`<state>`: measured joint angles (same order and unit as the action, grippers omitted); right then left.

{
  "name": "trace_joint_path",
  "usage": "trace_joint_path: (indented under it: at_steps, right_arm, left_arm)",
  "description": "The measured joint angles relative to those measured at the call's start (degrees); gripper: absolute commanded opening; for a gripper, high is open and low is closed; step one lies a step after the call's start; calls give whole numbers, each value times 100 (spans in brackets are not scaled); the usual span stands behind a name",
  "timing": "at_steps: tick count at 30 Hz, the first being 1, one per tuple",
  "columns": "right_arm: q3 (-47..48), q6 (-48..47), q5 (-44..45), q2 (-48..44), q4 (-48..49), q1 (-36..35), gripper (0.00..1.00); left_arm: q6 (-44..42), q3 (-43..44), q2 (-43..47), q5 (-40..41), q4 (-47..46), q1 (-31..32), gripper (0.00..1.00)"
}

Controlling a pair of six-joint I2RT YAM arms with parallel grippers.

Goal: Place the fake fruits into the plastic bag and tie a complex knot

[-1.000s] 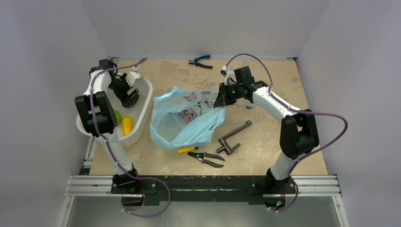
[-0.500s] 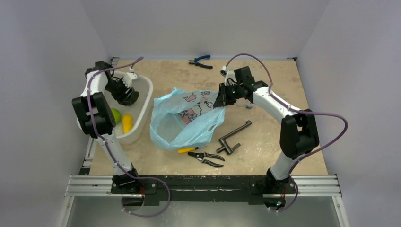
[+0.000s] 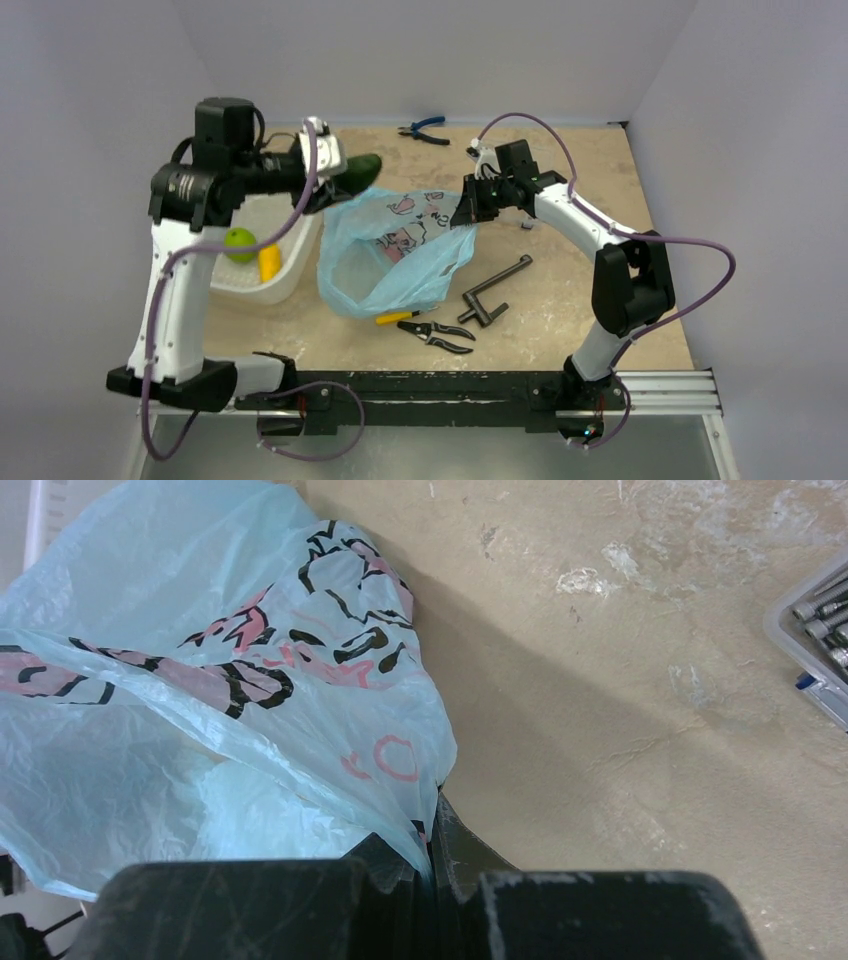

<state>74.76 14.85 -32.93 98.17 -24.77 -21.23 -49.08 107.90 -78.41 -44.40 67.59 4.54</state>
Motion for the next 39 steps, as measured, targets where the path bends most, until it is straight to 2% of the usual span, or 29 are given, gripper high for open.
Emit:
trace_joint_path:
  at_steps: [2,4,8,13,17,21,22,25,29,34,37,39]
  right_arm:
    - [7,50,-2,0,-2,0,0]
    - [13,94,-4,0,-4,0,0]
    - [15,186,-9,0,-13,0,0]
    - [15,157,-63,-11,-210,7,0]
    - [15,83,-177,-98,-422,20,0]
    - [15,46,-332,-258,-446,22,0]
    - [15,46,-376,-295,-446,22,0]
    - [15,48,-424,-339,-433,20,0]
    - [15,50,-426,-337,-426,22,0]
    - [33,50,-411,-310,-433,26,0]
    - [55,50,-411,-273,-420,26,0]
    - [55,48,-411,-254,-413,26,0]
  left_arm:
    - [374,-358,516,-240,-144,944,23]
    - [619,-782,857,-247,-243,1589,21]
    - [1012,-2085,732,396,-728,2643,24]
    - [1445,-3812,-184,1996,-1788,2822,26]
    - [1392,-4387,-507,2973,-2330,2813,47]
    - [1202,-4411,-649,3097,-2879,2767,78]
    - [1163,-4417,-614,2970,-2964,2750,80]
    - [1088,-4413,-409,2551,-3040,2717,99]
    - [1255,-3982,-131,1943,-2787,2712,100]
    - [2168,-2441,214,935,-2691,2573,100]
    - [2876,-1845,684,514,-2905,1912,100]
    - [3117,-1659,1032,402,-2863,1049,100]
